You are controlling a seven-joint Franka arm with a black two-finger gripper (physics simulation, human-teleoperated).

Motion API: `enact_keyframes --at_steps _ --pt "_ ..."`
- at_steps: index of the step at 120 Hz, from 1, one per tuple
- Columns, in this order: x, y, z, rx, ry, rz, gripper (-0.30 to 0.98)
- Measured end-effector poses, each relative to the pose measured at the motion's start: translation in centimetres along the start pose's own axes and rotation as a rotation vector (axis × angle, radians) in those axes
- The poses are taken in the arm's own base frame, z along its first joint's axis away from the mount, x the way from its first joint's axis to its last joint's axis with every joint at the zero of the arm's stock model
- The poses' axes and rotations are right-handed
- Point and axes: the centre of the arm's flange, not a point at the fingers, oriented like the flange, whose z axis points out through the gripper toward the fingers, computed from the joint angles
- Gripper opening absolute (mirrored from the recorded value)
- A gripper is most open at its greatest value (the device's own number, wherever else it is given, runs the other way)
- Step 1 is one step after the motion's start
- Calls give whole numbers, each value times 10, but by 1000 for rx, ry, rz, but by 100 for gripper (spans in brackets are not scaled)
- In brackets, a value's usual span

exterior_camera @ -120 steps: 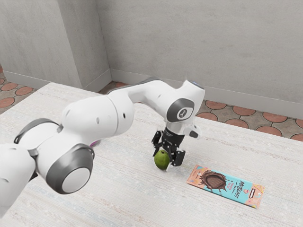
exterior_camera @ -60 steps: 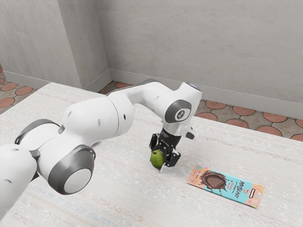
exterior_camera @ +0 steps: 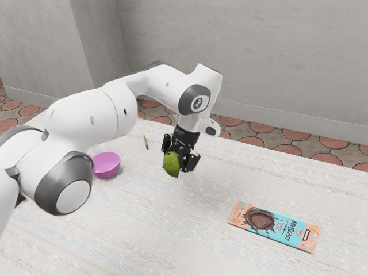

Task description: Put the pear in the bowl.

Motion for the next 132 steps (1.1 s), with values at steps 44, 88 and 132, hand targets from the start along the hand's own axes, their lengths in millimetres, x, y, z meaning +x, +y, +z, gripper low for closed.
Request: enact_keyframes --at_steps 44,88,132 --pt "-101 -146 -4 -27 175 -67 24" --pt "-149 -259 46 7 233 -108 5" --pt "-136 -274 93 32 206 -57 0"
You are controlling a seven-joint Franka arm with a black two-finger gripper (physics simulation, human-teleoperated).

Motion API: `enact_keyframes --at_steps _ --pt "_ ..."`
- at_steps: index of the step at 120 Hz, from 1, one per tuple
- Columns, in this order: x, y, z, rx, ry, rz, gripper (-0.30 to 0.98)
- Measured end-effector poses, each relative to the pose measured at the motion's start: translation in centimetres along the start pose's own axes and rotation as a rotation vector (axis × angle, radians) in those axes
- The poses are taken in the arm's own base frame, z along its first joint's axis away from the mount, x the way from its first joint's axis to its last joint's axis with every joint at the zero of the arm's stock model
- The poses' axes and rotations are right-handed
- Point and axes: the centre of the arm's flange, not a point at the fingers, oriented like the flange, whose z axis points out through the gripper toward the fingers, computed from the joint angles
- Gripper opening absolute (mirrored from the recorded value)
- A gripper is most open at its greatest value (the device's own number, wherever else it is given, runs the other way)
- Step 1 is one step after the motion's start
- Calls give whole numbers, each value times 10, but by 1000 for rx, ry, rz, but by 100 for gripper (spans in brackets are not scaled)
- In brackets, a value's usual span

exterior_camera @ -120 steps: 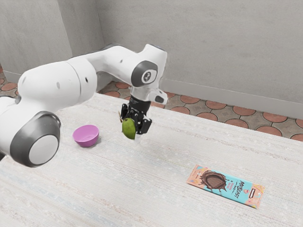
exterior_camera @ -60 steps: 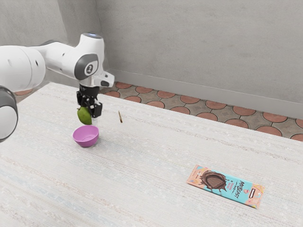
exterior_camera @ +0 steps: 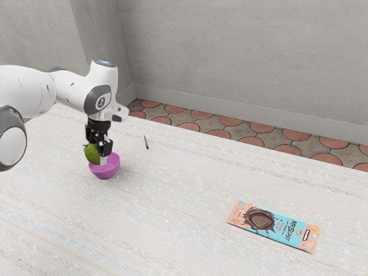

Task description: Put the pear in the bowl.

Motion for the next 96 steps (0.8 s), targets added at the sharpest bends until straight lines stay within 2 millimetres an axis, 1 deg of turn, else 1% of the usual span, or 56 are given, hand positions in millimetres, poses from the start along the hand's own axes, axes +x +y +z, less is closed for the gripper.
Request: enact_keyframes --at_steps 9,17,22,31,38,59,79,83,87,91,96 --pt "6 4 3 2 9 17 4" --pt "11 9 3 1 18 36 12" --pt "13 11 2 -1 24 45 18" --pt "15 13 1 -6 34 57 32" --pt "15 13 1 -12 38 66 40" --pt "15 14 1 -24 45 91 55" --pt "15 14 -1 -28 48 112 62" --pt "14 15 -8 -28 58 116 63" --pt "13 20 -26 -27 84 121 64" --pt "11 29 -54 -30 126 127 65" --pt "4 45 -97 -34 182 139 65"
